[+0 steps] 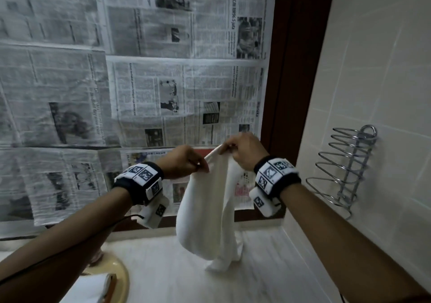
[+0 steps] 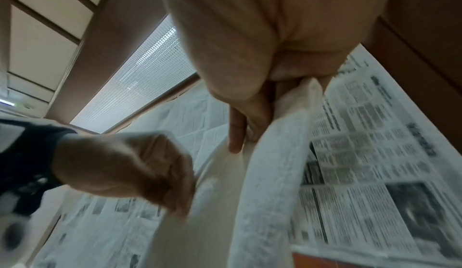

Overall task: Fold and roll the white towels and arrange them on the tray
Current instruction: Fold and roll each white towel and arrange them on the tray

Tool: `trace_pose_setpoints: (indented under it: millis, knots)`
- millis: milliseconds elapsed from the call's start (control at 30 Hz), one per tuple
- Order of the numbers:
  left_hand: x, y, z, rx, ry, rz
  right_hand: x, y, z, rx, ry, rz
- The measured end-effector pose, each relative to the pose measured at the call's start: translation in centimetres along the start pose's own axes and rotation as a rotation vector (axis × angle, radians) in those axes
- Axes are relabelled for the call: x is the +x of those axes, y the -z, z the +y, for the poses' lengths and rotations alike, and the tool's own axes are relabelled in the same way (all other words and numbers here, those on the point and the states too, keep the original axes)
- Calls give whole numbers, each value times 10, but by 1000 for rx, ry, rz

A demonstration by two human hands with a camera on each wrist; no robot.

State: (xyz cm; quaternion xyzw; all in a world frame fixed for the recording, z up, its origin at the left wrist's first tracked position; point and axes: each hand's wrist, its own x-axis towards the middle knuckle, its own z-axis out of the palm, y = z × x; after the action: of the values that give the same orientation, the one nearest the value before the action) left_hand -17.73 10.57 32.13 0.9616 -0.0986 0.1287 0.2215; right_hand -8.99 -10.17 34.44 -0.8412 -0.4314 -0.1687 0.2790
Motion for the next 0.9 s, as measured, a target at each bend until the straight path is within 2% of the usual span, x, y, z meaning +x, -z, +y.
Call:
trace_pose_setpoints:
  millis: [200, 400, 500, 667, 800, 900]
  knots:
    - [-7, 50, -16, 80, 85, 52, 57, 36, -25, -54, 18, 89]
    - [-8, 119, -28, 151, 145, 147, 94, 56, -28, -96, -53, 164]
    - [-10, 142, -34, 197, 160, 196, 104, 59, -36, -99, -55, 177]
    - [-19, 168, -43, 255, 195, 196, 113, 61, -39, -158, -100, 190]
    - [-25, 185, -46, 249, 241, 338, 107, 69, -50, -301, -141, 160]
    - [-28, 193, -44, 305, 263, 278, 107, 73, -60, -334, -157, 108]
